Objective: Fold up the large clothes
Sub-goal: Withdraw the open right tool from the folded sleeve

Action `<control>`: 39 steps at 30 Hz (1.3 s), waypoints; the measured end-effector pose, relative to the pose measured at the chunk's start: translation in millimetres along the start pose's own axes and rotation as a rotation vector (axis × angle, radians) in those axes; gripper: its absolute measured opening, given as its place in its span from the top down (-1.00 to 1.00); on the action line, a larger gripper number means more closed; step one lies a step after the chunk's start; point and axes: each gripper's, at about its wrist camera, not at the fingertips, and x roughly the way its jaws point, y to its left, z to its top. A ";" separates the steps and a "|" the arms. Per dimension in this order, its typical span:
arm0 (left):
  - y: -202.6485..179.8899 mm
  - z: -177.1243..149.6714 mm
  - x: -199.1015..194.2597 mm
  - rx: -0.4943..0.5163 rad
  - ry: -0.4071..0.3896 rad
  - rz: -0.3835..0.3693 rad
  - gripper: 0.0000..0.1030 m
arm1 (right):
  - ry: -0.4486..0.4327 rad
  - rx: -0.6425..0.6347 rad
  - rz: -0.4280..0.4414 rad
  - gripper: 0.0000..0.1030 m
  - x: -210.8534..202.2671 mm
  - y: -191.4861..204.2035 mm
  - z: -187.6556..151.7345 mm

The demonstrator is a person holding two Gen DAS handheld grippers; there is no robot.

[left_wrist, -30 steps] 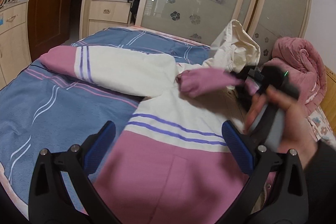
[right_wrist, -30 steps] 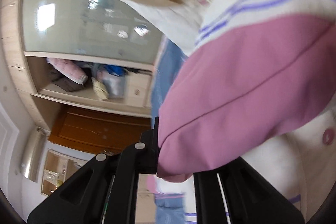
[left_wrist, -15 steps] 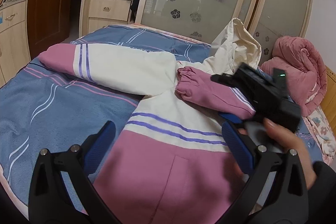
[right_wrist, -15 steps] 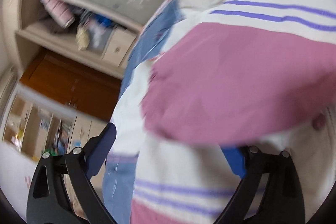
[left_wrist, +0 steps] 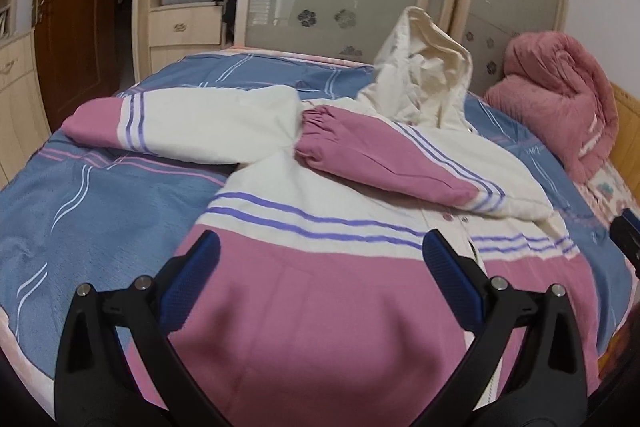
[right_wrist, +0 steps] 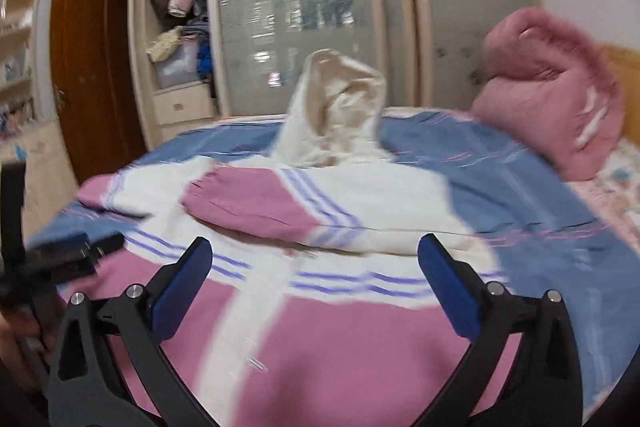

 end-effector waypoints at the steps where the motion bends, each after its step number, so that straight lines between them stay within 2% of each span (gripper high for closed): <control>1: -5.4 -2.1 -2.6 0.013 0.000 -0.002 -0.96 | -0.006 0.003 -0.015 -0.97 -4.2 -5.6 -8.4; 5: -19.5 -10.9 -12.5 0.044 -0.011 -0.015 -0.96 | -0.056 0.065 -0.030 -0.97 -19.7 -26.3 -39.9; 8: -25.6 -19.5 -15.1 0.059 -0.010 -0.006 -0.96 | -0.003 0.147 0.020 -0.97 -14.7 -40.0 -47.3; 17: -36.7 -29.9 -5.4 0.107 0.016 0.030 -0.96 | 0.035 0.106 0.028 -0.97 -3.5 -40.6 -52.4; 39: -38.9 -30.0 -8.4 0.116 0.019 -0.016 -0.96 | 0.040 0.116 -0.009 -0.97 -3.3 -44.7 -54.7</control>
